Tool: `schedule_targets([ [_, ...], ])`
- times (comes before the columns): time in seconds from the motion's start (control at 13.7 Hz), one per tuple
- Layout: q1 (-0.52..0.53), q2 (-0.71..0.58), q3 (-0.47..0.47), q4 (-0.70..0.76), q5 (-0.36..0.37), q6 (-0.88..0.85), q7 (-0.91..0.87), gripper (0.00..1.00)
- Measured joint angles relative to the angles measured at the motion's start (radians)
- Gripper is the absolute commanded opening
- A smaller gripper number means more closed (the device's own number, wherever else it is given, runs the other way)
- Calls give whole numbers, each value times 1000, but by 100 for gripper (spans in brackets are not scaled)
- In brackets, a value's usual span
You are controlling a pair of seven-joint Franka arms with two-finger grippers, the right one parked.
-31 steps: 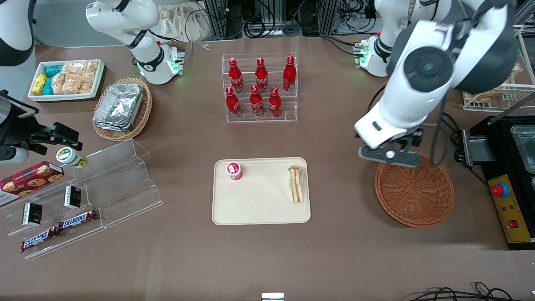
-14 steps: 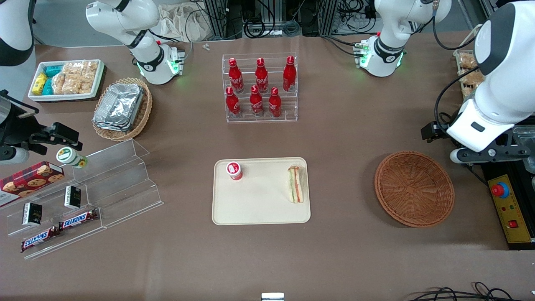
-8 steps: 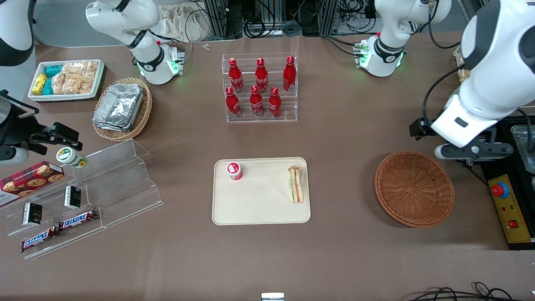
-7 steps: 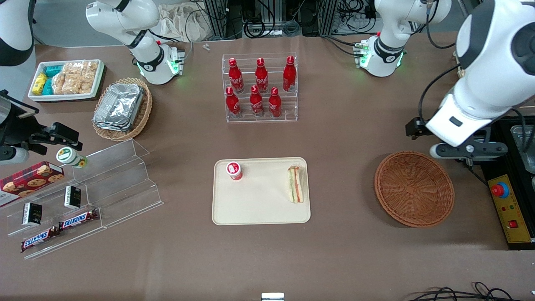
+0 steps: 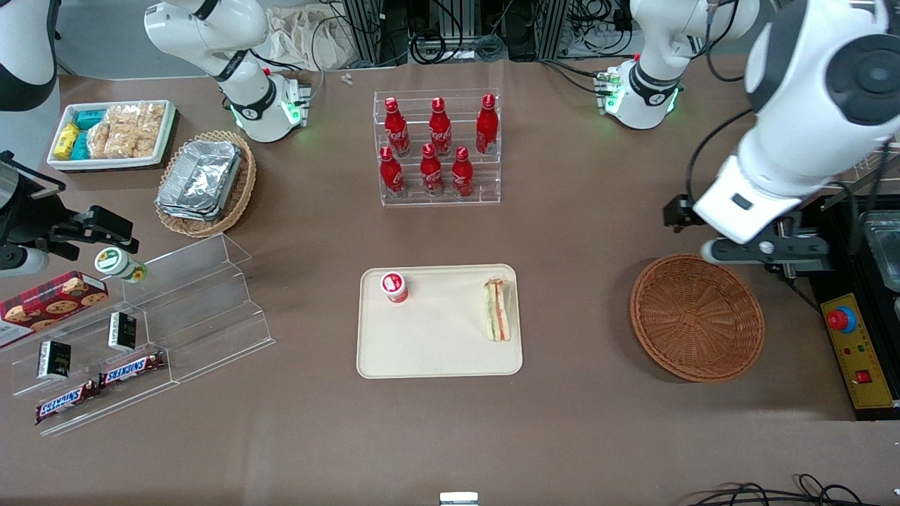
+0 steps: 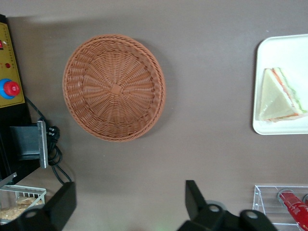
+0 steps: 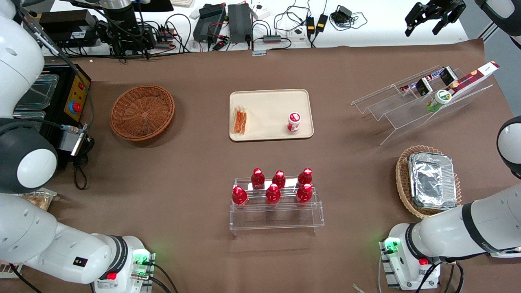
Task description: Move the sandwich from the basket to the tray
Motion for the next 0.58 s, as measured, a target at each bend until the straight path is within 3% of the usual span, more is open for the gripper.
schedule_targets([
  [0.15, 109, -2, -78, 1, 0, 0, 8, 99],
  [0.58, 294, -17, -171, 6, 0, 1, 74, 100],
])
